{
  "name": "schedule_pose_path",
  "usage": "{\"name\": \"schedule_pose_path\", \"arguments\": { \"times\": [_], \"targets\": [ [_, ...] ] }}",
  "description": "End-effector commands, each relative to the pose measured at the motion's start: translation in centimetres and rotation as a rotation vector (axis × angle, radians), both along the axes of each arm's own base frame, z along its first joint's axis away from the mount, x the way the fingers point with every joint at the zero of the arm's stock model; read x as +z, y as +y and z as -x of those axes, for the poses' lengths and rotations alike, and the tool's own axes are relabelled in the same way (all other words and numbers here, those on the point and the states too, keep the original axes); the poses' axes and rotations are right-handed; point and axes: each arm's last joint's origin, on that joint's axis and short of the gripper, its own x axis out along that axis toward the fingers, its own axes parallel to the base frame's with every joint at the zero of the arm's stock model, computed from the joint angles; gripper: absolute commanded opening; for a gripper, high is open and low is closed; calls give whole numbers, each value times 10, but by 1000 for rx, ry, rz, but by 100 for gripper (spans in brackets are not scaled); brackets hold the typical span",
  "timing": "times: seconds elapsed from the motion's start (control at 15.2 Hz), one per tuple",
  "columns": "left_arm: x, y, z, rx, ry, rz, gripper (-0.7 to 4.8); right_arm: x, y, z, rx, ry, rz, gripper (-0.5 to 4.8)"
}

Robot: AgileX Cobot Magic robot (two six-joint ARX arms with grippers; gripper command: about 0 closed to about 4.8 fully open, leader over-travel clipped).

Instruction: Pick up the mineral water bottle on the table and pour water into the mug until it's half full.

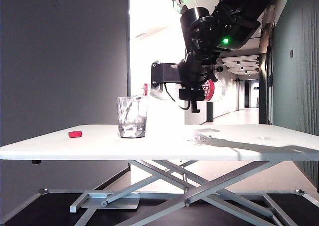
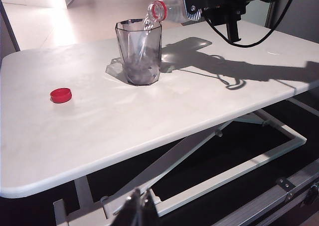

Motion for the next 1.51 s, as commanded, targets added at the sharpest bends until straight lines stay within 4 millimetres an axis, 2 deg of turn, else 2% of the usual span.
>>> {"name": "schedule_pose_path", "arguments": {
  "times": [0.07, 0.59, 0.66, 0.92, 1.05, 1.25, 1.38, 1.51],
  "targets": [
    [0, 0, 0, -6, 0, -3, -5, 19, 1, -1, -4, -93, -41, 174],
    [0, 0, 0, -6, 0, -3, -5, 19, 1, -1, -8, -90, -44, 174],
    [0, 0, 0, -6, 0, -3, -5, 19, 1, -1, -11, -84, -85, 175],
    [0, 0, 0, -5, 0, -3, -5, 18, 3, -1, -27, -37, -417, 174],
    [0, 0, 0, -6, 0, -2, -5, 17, 3, -1, -98, 4, -700, 175],
    [0, 0, 0, -6, 0, -2, -5, 18, -3, -4, -139, 60, -1002, 175],
    [0, 0, 0, -6, 0, -2, -5, 18, -18, -11, -163, 102, -1159, 181],
    [0, 0, 0, -6, 0, -2, -5, 14, -44, -20, -163, 187, -1331, 185]
  ]
}}
